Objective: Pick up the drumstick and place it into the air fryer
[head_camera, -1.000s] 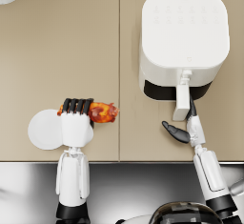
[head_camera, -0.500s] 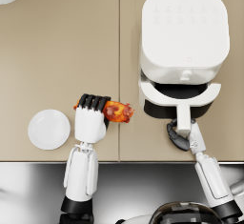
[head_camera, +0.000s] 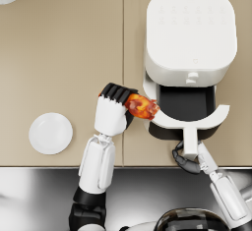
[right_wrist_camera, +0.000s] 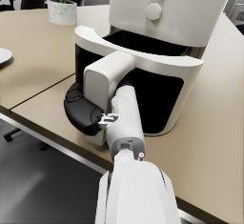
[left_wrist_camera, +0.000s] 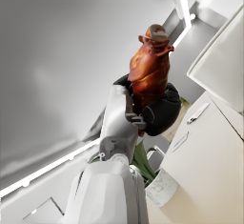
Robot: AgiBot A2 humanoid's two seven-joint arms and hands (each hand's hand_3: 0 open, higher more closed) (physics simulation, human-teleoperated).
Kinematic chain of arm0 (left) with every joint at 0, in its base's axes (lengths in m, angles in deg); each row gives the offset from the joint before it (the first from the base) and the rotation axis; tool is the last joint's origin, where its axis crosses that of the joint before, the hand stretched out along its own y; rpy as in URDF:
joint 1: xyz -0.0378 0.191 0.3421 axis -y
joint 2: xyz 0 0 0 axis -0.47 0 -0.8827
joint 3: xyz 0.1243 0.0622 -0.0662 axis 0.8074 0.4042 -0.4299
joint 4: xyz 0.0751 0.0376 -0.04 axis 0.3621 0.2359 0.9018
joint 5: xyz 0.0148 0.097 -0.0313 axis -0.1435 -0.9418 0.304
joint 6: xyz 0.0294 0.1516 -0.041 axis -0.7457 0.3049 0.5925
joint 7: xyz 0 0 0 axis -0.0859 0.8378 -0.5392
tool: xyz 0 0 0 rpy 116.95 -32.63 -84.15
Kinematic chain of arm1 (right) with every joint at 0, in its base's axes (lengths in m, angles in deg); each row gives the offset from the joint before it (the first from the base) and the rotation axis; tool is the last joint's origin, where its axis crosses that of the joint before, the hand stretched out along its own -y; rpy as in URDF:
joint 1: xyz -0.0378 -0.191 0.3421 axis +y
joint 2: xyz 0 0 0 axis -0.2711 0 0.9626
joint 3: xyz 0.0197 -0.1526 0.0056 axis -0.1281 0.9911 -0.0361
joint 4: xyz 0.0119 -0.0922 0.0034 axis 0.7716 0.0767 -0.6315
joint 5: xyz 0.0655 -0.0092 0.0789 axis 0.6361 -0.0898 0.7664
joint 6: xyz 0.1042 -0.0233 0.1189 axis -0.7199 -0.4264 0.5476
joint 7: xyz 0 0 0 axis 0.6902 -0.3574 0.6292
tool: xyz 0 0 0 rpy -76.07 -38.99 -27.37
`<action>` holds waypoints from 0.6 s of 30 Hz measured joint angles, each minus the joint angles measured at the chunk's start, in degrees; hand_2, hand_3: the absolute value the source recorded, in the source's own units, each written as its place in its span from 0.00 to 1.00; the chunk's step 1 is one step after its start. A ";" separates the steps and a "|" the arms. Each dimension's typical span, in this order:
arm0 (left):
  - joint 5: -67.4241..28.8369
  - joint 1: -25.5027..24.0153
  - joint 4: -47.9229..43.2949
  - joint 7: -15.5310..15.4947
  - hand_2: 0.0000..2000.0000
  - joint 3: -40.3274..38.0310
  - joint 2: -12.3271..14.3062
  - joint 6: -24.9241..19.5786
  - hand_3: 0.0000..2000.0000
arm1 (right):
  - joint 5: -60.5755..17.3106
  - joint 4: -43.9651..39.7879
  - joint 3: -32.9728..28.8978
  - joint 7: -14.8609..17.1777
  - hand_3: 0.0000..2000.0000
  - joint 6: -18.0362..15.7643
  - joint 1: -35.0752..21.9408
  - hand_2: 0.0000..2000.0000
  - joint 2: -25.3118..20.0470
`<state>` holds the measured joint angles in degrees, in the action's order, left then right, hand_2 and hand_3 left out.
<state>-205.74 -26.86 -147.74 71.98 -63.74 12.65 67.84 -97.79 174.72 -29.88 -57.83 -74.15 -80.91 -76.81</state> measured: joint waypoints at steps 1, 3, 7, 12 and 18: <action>2.51 0.52 0.34 0.02 1.00 0.61 0.36 0.04 1.00 | 0.00 0.66 0.19 -0.01 1.00 -0.34 0.37 1.00 0.66; 5.61 1.63 0.88 0.03 1.00 1.77 1.13 0.11 1.00 | 0.00 1.79 0.47 -0.04 1.00 -1.29 1.01 1.00 1.88; 8.01 4.40 2.07 0.04 1.00 4.29 3.07 0.14 1.00 | 0.05 3.68 1.11 -0.65 1.00 -2.28 2.15 1.00 4.07; 8.70 8.06 4.69 0.04 1.00 7.21 5.70 0.20 1.00 | 0.09 5.20 1.59 -0.90 1.00 -3.28 3.08 1.00 6.03; 8.83 10.71 10.58 0.05 1.00 11.70 7.95 0.10 1.00 | 0.15 6.07 1.98 -1.20 1.00 -4.73 3.58 1.00 7.41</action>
<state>-196.91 -16.15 -137.16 72.02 -52.03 20.60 67.94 -97.65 180.79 -27.90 -59.02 -78.88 -77.33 -69.40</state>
